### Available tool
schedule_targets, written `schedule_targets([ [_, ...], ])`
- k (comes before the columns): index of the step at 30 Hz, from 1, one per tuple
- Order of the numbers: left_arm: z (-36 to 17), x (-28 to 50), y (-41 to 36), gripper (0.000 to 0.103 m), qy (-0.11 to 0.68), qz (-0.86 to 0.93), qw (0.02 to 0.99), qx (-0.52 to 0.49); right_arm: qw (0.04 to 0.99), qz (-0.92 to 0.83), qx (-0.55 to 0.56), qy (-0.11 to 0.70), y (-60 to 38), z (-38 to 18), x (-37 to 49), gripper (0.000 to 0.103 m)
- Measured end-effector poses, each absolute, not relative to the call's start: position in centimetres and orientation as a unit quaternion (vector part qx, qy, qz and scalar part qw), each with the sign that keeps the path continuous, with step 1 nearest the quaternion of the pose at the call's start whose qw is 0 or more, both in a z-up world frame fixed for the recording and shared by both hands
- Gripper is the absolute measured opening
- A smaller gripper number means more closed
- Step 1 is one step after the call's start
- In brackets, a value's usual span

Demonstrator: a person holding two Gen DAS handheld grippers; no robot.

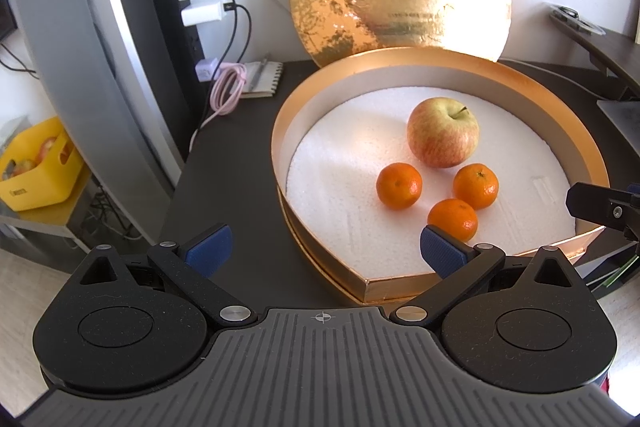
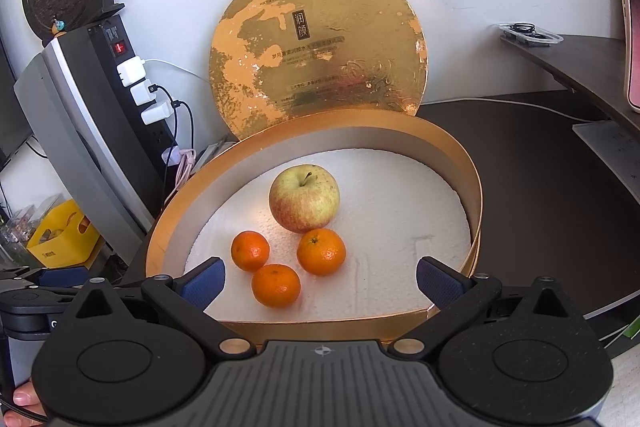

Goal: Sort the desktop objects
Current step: 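Raise the open right gripper away from the fruit in the box, then move both grippers up to the gold lid leaning on the wall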

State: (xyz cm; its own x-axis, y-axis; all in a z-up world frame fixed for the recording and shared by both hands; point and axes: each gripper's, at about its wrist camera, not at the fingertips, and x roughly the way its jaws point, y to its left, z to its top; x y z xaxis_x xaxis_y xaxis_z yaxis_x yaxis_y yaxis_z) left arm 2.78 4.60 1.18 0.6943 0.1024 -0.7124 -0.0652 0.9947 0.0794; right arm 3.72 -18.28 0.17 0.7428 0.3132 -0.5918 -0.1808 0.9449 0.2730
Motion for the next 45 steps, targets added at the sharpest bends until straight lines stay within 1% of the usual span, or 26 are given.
schedule_targets([
  [30,0.9,3.1,4.4,0.103,0.391,0.045,0.919,0.025,0.928,0.132,0.099,0.333,-18.4,0.1,3.8,0.102],
  [37,1.3,3.7,4.9,0.103,0.385,0.051,0.921,0.024,0.939,0.125,0.085,0.308,-18.9,1.4,4.4,0.102],
  [45,2.3,6.0,5.8,0.103,0.365,0.049,0.929,0.03,0.956,0.149,0.068,0.243,-20.4,3.5,9.8,0.102],
])
